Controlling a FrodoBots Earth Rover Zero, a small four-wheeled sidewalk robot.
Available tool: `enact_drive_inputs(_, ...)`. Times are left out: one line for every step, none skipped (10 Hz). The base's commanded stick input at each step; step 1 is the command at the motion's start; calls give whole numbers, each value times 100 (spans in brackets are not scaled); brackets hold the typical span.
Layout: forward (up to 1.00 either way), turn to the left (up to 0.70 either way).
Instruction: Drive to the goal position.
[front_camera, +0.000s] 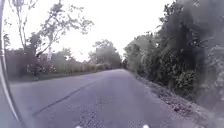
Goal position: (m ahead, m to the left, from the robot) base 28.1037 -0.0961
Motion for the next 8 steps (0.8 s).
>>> enact_drive_inputs(70, 0)
enact_drive_inputs(70, 0)
enact_drive_inputs(70, 0)
enact_drive_inputs(70, 0)
enact_drive_inputs(70, 0)
enact_drive_inputs(70, 0)
enact_drive_inputs(70, 0)
enact_drive_inputs(70, 0)
